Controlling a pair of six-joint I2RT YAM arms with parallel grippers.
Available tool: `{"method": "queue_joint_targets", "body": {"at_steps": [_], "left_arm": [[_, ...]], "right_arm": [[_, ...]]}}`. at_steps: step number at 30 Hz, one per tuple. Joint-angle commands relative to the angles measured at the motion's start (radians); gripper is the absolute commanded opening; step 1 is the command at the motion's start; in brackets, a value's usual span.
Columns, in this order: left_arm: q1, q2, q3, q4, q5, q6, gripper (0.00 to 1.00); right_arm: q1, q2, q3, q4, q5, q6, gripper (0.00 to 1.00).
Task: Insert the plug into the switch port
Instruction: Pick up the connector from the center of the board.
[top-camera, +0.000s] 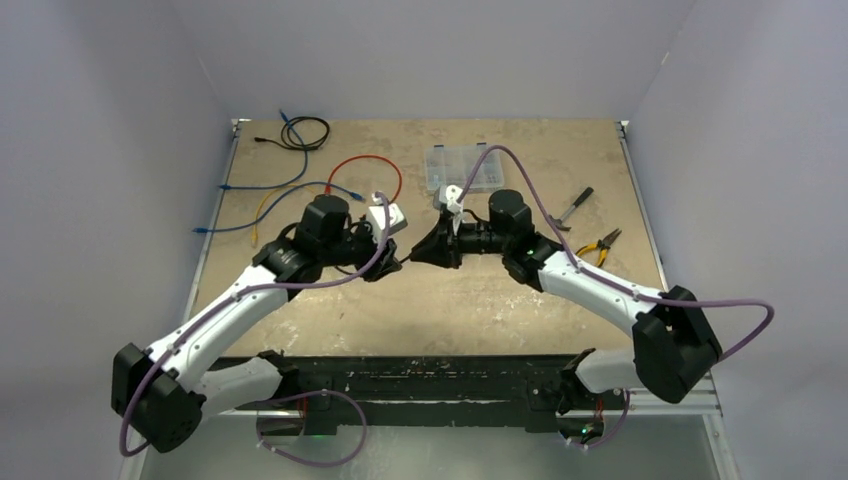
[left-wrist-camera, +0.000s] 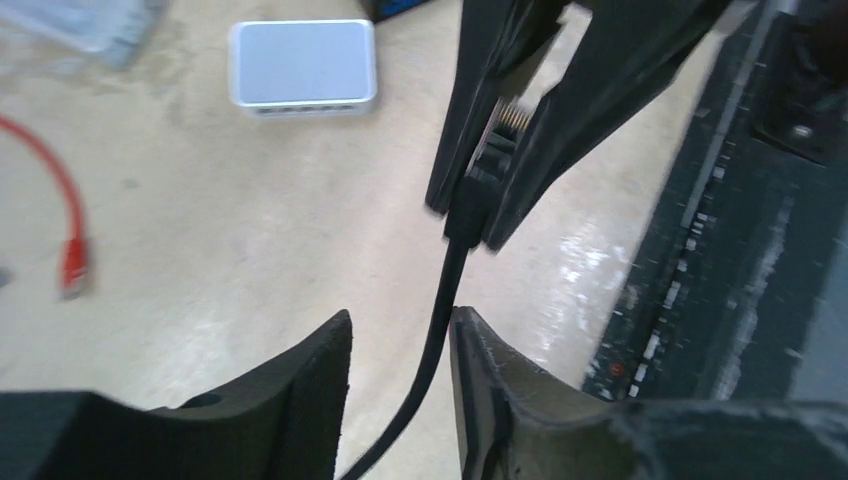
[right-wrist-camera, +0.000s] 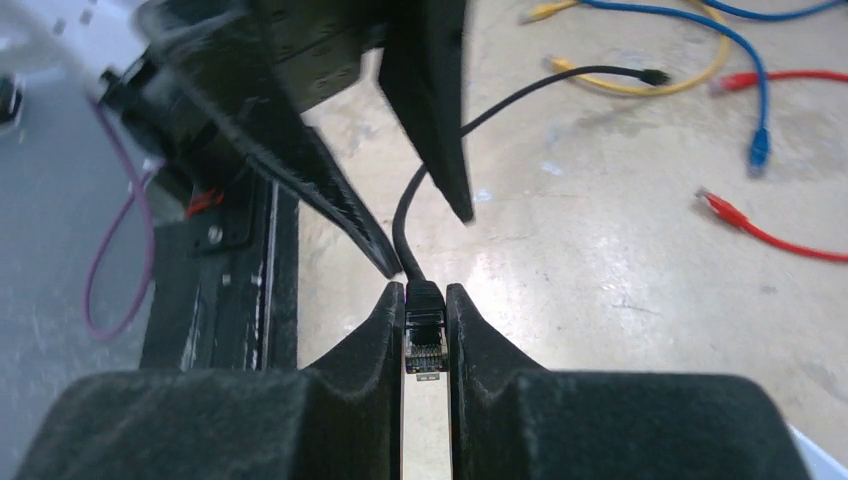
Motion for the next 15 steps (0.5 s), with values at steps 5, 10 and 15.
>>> {"method": "queue_joint_targets", "body": {"at_steps": [5,10,15], "left_arm": [[-0.022,-0.294,-0.149,0.268,-0.335,-0.022,0.47],[-0.044,-0.328,-0.163,0.330,-0.369,0.008,0.47],[-0.095,-0.319,-0.156,0.365,-0.409,0.065,0.47]], "right_arm": [[0.002,-0.103,0.012,0.015,0.384,0.539,0.00],[0.002,-0.113,0.024,-0.011,0.433,0.751,0.00],[0.002,-0.103,0.050,-0.085,0.496,0.923,0.00]]}}
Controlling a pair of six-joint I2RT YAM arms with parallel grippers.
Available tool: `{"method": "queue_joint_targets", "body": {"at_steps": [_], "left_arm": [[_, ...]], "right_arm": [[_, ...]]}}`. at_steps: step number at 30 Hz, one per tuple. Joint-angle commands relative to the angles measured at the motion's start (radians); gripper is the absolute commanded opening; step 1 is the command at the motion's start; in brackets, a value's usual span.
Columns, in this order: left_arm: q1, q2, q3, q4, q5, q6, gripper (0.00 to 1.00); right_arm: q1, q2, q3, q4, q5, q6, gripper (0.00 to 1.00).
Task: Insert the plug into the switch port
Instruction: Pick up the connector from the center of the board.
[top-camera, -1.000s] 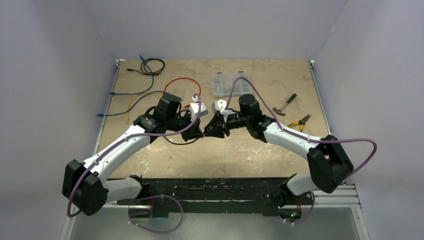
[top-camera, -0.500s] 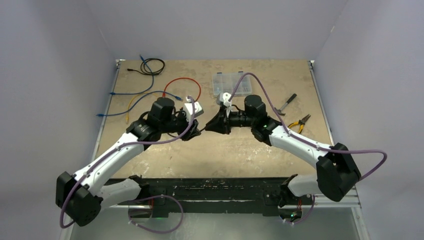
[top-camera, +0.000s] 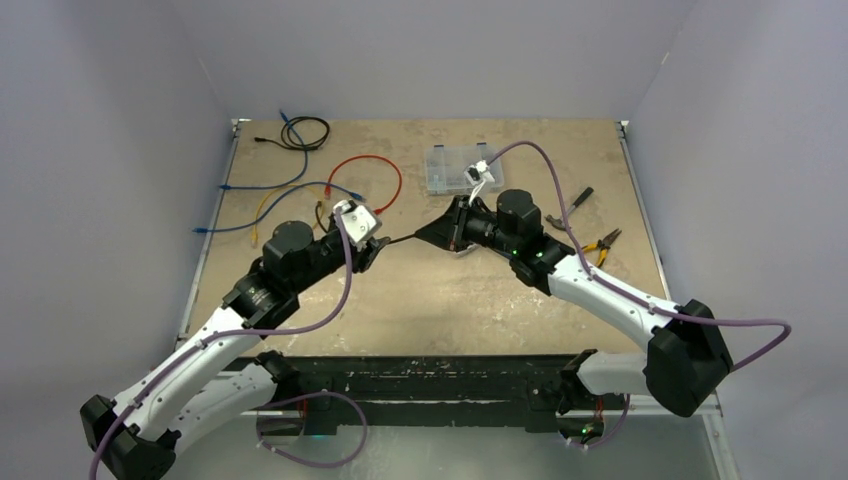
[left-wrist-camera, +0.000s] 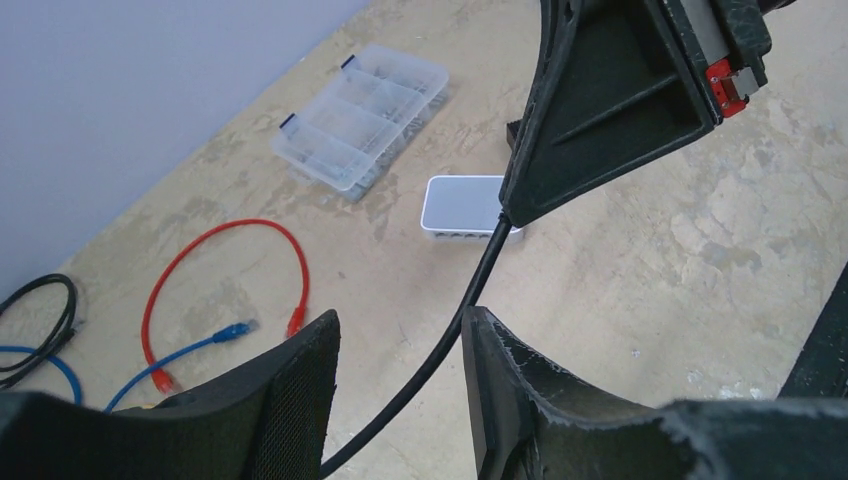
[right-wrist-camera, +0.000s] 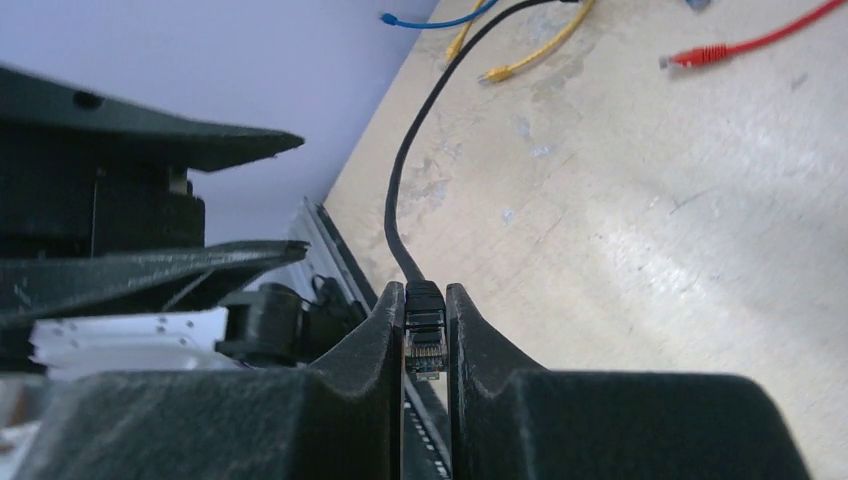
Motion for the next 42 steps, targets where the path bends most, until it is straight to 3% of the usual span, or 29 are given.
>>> {"method": "queue_joint_targets", "body": {"at_steps": [1,5,10,11,14,24,32,36,42], "left_arm": [[-0.057,0.007,-0.001,0.091,-0.079,0.070,0.47],[-0.166,0.048,0.020,0.078,-0.227,0.160,0.46],[-0.382,0.112,0.031,0.074,-0.491,0.312,0.46],[-0.463,0.120,0.004,0.113,-0.603,0.373,0.47],[-0.533,0.109,-0.048,0.209,-0.693,0.449,0.49],[-0.584,0.160,-0.127,0.482,-0.849,0.654,0.49],[-0.584,0.238,-0.134,0.509,-0.848,0.693,0.48],[-0.584,0.273,-0.144,0.542,-0.874,0.731,0.43],[-0.584,0.303,-0.134,0.538,-0.887,0.719,0.07]], "right_arm": [[0.002,-0.013,0.045,-0.050,0.100,0.252,0.00],[0.002,-0.016,0.027,-0.024,0.102,0.341,0.00],[0.001,-0.011,0.028,-0.026,0.099,0.379,0.00],[0.001,-0.010,0.028,-0.025,0.092,0.382,0.00],[0.002,-0.012,0.022,-0.016,0.079,0.394,0.00],[0.002,-0.020,-0.012,0.041,0.031,0.418,0.00],[0.003,-0.024,-0.025,0.070,-0.001,0.428,0.00],[0.005,-0.030,-0.034,0.083,-0.007,0.430,0.00],[0.016,-0.038,-0.058,0.121,-0.016,0.433,0.00]]}}
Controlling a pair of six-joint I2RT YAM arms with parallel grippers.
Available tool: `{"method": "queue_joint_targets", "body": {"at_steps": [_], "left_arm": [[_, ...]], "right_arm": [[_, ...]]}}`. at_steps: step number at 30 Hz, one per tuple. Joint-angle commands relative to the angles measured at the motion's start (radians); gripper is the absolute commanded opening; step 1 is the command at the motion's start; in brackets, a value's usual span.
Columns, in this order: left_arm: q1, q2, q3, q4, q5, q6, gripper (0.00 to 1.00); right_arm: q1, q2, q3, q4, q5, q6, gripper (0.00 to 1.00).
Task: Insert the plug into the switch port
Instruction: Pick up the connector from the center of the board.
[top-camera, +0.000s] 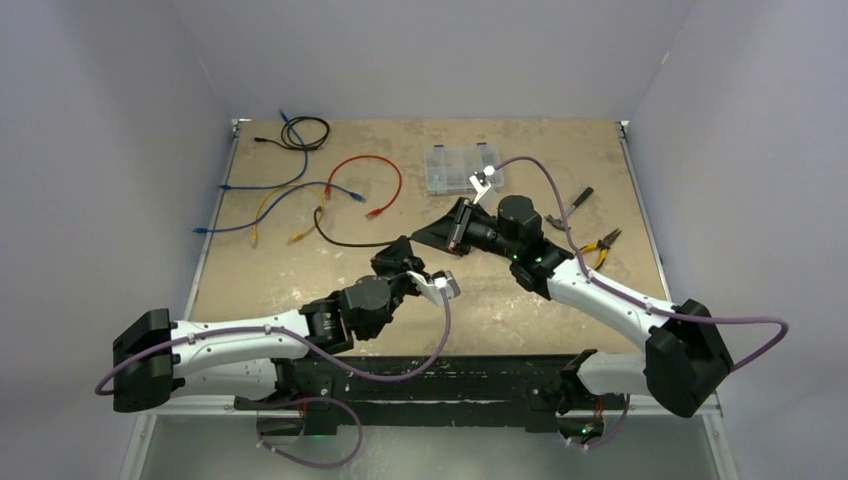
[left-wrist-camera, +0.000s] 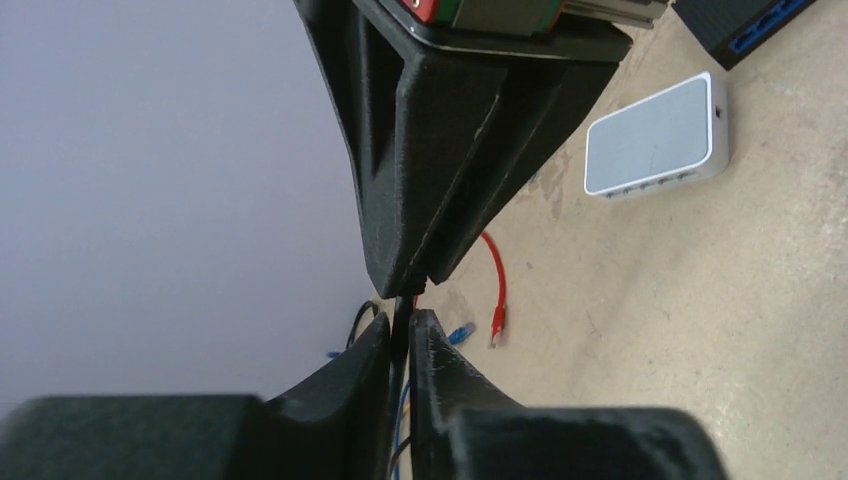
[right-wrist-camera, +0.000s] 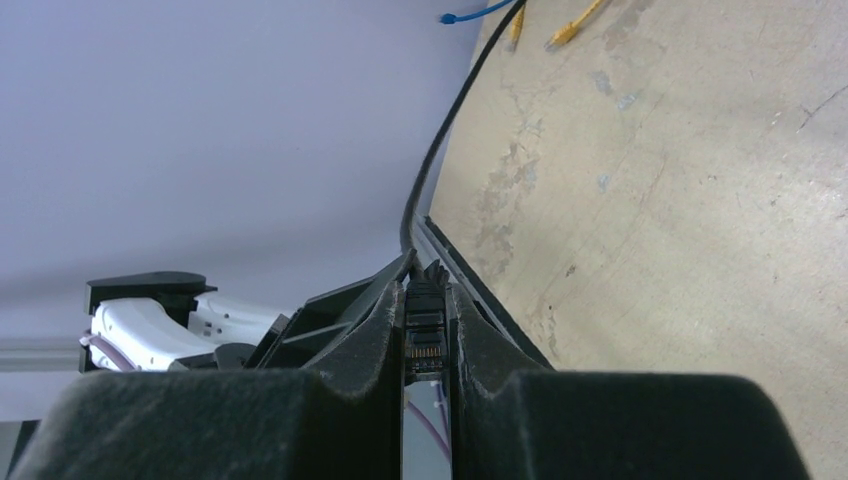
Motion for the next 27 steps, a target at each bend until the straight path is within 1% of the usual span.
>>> {"method": "queue_joint_targets", "body": {"at_steps": [1,3,4,6,7,8,10,11,12,13,14,17,21,22,23,24,26,27], "left_arm": [[-0.006,0.010,0.012,0.038,-0.034,0.004,0.00],[-0.006,0.013,0.037,-0.007,-0.050,-0.024,0.00],[-0.005,0.014,0.053,-0.044,-0.056,-0.049,0.00],[0.006,0.018,0.095,-0.136,-0.054,-0.121,0.00],[0.019,0.021,0.128,-0.205,-0.037,-0.173,0.00],[0.038,0.024,0.165,-0.307,-0.005,-0.241,0.00],[0.105,0.028,0.241,-0.462,0.105,-0.365,0.00],[0.148,0.031,0.286,-0.518,0.174,-0.429,0.00],[0.200,0.036,0.313,-0.573,0.253,-0.480,0.00],[0.242,0.043,0.333,-0.617,0.315,-0.531,0.00],[0.275,0.055,0.346,-0.648,0.378,-0.575,0.00],[0.342,0.102,0.387,-0.755,0.521,-0.652,0.00],[0.415,0.154,0.410,-0.817,0.713,-0.701,0.00],[0.438,0.161,0.415,-0.826,0.771,-0.707,0.00],[0.463,0.171,0.422,-0.833,0.826,-0.711,0.00],[0.489,0.183,0.430,-0.840,0.893,-0.717,0.00],[0.539,0.209,0.446,-0.853,1.023,-0.724,0.00],[0.558,0.224,0.453,-0.859,1.081,-0.727,0.00]], "right_arm": [[0.009,-0.035,-0.018,0.075,-0.019,0.004,0.00],[0.009,-0.035,-0.019,0.083,-0.022,-0.034,0.00],[0.009,-0.037,-0.020,0.075,-0.036,-0.055,0.02],[0.005,-0.052,-0.026,0.076,0.004,-0.113,0.10],[0.005,-0.065,-0.029,0.076,0.038,-0.149,0.15],[0.004,-0.086,-0.034,0.078,0.071,-0.184,0.24],[0.003,-0.133,-0.046,0.090,0.139,-0.275,0.43],[0.002,-0.158,-0.052,0.091,0.178,-0.327,0.55],[0.002,-0.187,-0.059,0.090,0.227,-0.374,0.64],[0.002,-0.214,-0.068,0.088,0.274,-0.427,0.71],[0.002,-0.245,-0.082,0.089,0.314,-0.480,0.76],[0.001,-0.332,-0.137,0.117,0.385,-0.654,0.81],[0.002,-0.435,-0.247,0.208,0.363,-0.928,0.82],[0.003,-0.461,-0.275,0.231,0.334,-1.001,0.83],[0.002,-0.485,-0.304,0.250,0.261,-1.073,0.84],[0.003,-0.515,-0.332,0.275,0.221,-1.148,0.85],[0.003,-0.558,-0.393,0.335,0.172,-1.234,0.85],[0.003,-0.574,-0.417,0.349,0.129,-1.318,0.84]]}}
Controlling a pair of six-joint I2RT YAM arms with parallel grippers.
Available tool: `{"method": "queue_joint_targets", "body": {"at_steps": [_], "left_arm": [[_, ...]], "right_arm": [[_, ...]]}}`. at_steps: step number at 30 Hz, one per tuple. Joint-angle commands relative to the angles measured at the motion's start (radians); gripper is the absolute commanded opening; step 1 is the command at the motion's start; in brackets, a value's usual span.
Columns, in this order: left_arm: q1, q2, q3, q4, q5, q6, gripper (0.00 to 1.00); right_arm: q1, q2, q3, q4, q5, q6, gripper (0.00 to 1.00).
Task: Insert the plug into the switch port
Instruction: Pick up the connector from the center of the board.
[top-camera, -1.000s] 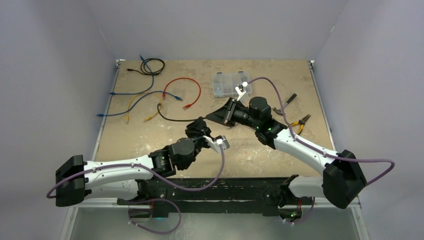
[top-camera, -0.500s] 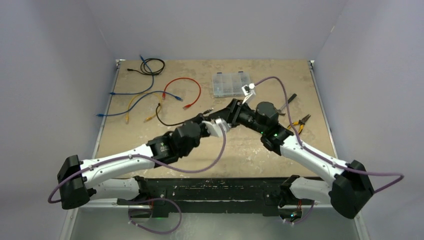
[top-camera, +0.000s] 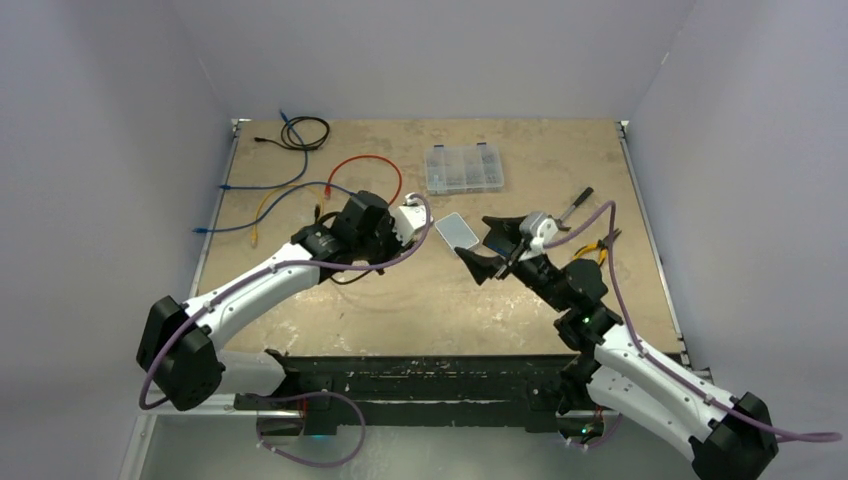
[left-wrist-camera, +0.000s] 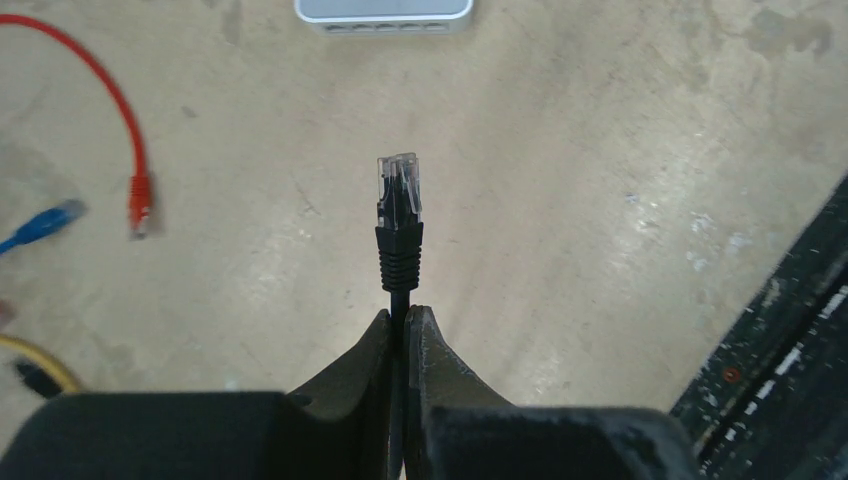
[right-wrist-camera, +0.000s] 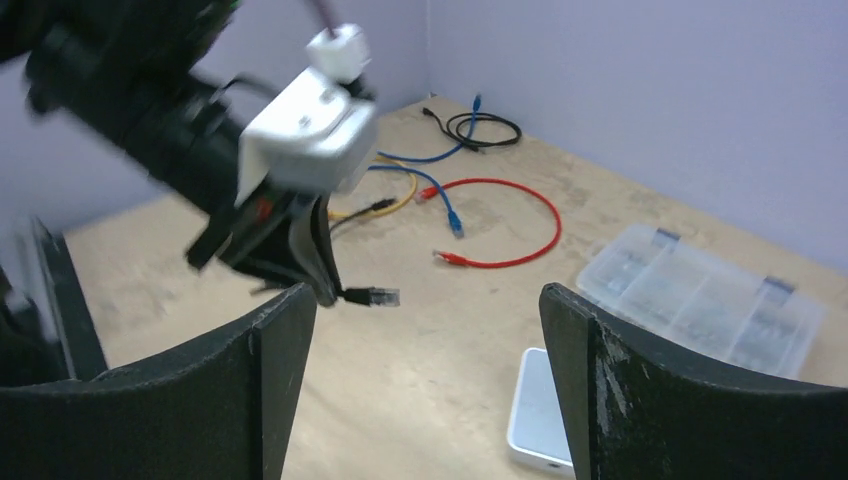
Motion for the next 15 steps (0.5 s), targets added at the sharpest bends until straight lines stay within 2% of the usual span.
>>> {"method": "queue_joint_targets", "body": {"at_steps": [1,4,10,15], "left_arm": [[0.089,0.043,0.077,-0.058,0.389,-0.066,0.00],[0.118,0.071,0.092,-0.072,0.483,-0.064,0.00],[0.119,0.048,0.073,-0.082,0.518,-0.016,0.00],[0.118,0.027,0.061,-0.090,0.568,0.000,0.00]], "right_arm": [[-0.002,-0.081,-0.103,0.147,-0.195,-0.443,0.83],[-0.001,-0.067,-0.123,0.131,-0.316,-0.578,0.81],[-0.002,0.104,-0.023,0.034,-0.527,-0.620,0.74],[-0.001,0.215,0.032,0.003,-0.612,-0.660,0.71]]}}
